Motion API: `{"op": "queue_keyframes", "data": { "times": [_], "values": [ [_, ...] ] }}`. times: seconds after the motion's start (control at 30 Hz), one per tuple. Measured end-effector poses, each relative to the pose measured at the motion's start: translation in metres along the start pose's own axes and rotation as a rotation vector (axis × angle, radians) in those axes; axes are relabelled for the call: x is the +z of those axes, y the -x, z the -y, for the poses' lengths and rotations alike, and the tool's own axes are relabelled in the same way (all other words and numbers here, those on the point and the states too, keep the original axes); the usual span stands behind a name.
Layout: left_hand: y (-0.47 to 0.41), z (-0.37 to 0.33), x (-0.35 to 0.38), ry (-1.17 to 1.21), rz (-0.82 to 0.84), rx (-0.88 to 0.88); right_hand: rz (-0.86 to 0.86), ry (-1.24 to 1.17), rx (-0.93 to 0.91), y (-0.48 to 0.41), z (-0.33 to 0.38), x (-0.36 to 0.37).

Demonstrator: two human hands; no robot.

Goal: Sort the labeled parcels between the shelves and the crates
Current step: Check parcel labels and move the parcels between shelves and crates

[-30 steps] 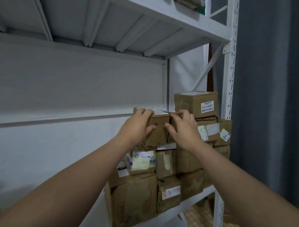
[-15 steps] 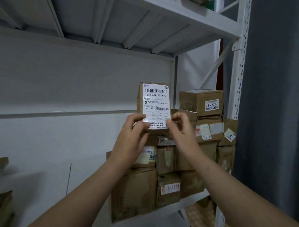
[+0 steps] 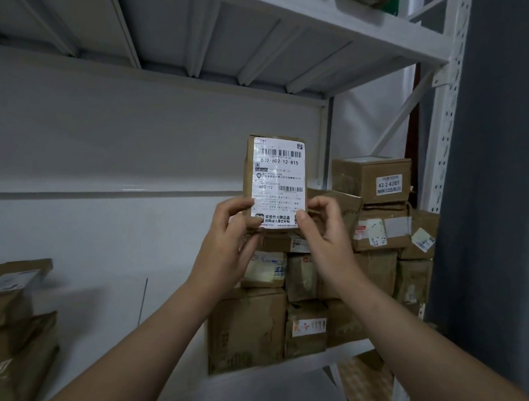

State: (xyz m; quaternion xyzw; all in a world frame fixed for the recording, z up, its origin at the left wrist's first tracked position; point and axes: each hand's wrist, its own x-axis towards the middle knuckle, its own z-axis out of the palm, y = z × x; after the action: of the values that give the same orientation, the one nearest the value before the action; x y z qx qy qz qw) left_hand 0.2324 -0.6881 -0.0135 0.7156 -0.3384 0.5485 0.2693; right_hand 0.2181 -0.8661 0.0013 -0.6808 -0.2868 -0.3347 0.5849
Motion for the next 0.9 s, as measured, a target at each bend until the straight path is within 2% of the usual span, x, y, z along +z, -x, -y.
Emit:
{"op": "queue_keyframes", "data": {
  "times": [0.23,0.43,0.57,0.7,0.9],
  "values": [
    [0.04,-0.018,-0.056,-0.016,-0.014,-0.205,0.171,-0.109,-0.1,0.032,-0.002,0.064],
    [0.098,-0.019,-0.121,-0.078,-0.021,-0.444,0.335,-0.267,-0.003,0.068,0.003,0.142],
    [0.114,-0.008,-0.167,-0.152,-0.003,-0.488,0.403,-0.3,-0.002,0.079,0.007,0.184],
    [0.119,0.012,-0.21,-0.346,0.034,-0.56,0.393,-0.296,0.028,0.077,0.015,0.228],
    [0.102,0.06,-0.276,-0.562,0.063,-0.471,0.345,-0.253,-0.054,0.05,0.038,0.306]
  ]
}}
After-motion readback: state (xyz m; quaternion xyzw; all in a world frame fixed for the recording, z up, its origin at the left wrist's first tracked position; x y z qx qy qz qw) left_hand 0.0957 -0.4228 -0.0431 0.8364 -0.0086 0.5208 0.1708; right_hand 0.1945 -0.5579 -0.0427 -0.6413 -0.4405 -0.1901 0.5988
